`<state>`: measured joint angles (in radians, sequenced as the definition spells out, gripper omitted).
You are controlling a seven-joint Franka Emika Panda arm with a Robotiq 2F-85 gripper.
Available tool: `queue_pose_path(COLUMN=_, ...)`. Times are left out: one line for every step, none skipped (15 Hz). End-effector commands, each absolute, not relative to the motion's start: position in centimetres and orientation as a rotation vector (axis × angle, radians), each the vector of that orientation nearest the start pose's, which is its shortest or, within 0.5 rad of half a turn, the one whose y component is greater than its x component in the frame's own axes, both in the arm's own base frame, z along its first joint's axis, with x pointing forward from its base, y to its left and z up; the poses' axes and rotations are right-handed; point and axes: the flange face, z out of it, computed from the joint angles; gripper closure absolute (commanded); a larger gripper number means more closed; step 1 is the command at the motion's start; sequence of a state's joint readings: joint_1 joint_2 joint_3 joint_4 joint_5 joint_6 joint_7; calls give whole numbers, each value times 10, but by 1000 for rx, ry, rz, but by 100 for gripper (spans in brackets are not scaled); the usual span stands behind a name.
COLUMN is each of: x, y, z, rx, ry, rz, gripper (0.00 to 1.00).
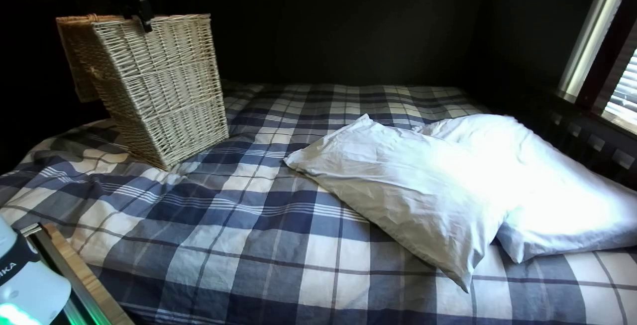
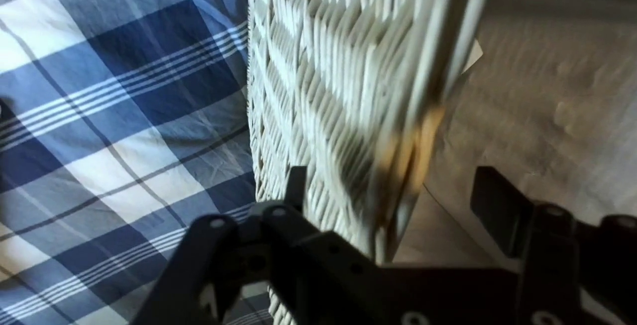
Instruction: Move the basket to the right then remove the pillow case from the basket and put it on the bed.
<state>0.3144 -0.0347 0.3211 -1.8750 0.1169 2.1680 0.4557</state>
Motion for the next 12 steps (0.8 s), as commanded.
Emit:
queue_pose_path(x=459, y=356, z=552, rx=-2913, ry=-131, rz=-263, gripper=47)
queue_pose_path(x=456, y=357, z=554, rx=-2927, ry=-131, rz=-258, gripper=56)
queue_pose_path(x=450, y=359, z=558, rx=-2944, ry=-134, rz=-249, gripper=62)
queue_pose_path(x=446, y=361, z=560, rx=-2957, ry=-139, rz=-235, gripper=69)
queue_pose_path(x=440, y=362, z=562, rx=-2976, ry=-137, rz=-214, gripper=78)
queue_pose_path(x=435, y=364, z=564, rx=-2992, ry=-130, rz=-178, gripper=85)
queue_pose_path(x=429, y=365, z=564, rx=-3008, ry=-127, rz=-137, gripper=93)
queue_pose_path(x=426, y=365, z=565, rx=-3024, ry=-123, rz=-112, gripper=99)
queue_pose_path(x=423, y=364, z=562, rx=-3041, ry=-114, rz=-89, gripper=98)
queue_pose_path(x=421, y=362, z=563, rx=-3057, ry=-111, rz=-78, gripper=96)
queue_pose_path(x=416, y=358, z=567, rx=-3076, ry=-100, rz=-87, gripper=97)
queue_pose_path(x=412, y=354, z=572, rx=-3086, ry=-85, rz=-95, gripper=95)
